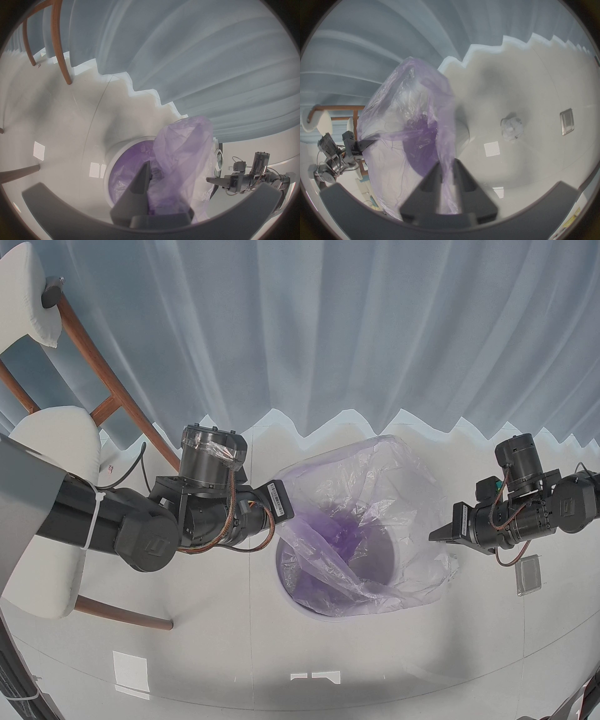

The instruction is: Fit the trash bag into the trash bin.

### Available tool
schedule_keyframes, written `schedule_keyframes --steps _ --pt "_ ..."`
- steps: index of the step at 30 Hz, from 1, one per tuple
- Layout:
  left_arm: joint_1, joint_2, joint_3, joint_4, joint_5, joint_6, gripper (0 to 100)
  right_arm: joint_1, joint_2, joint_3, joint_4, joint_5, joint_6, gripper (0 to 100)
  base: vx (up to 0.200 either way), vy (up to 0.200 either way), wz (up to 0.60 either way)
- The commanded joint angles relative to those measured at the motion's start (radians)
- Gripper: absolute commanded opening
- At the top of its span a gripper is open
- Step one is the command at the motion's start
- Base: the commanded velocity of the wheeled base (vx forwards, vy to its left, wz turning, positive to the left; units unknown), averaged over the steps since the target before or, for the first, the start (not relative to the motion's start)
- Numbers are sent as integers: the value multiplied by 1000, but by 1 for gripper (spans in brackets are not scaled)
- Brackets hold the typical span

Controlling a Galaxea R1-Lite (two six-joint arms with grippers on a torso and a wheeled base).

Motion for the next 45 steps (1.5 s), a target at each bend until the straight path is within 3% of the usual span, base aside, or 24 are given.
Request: schedule_keyframes --steps 1,8,12,15,19,22,28,34,40,45 --pt "3 3 0 -3 2 -3 0 11 10 53 -35 26 37 0 0 0 0" --pt "31 -8 34 -7 2 -38 0 -32 84 36 -196 46 132 0 0 0 0" --pt "27 -80 63 39 19 -195 0 -96 113 -62 -276 86 151 0 0 0 0" --pt "41 -73 60 80 16 -210 0 -107 158 -122 -276 97 164 0 0 0 0" --pt "83 22 -3 68 12 -208 0 -99 248 -259 -267 89 170 0 0 0 0" --pt "100 102 -107 80 21 -219 0 -94 328 -367 -255 43 169 0 0 0 0" --pt "110 174 -120 86 21 -213 0 -97 440 -478 -187 -14 169 0 0 0 0" --pt "115 174 -69 162 12 -218 0 -101 435 -380 -186 -12 157 0 0 0 0" --pt "124 173 -6 163 12 -208 0 -101 425 -275 -195 -11 80 0 0 0 0" --pt "126 170 55 160 10 -204 0 -102 394 -202 -196 -5 77 0 0 0 0"
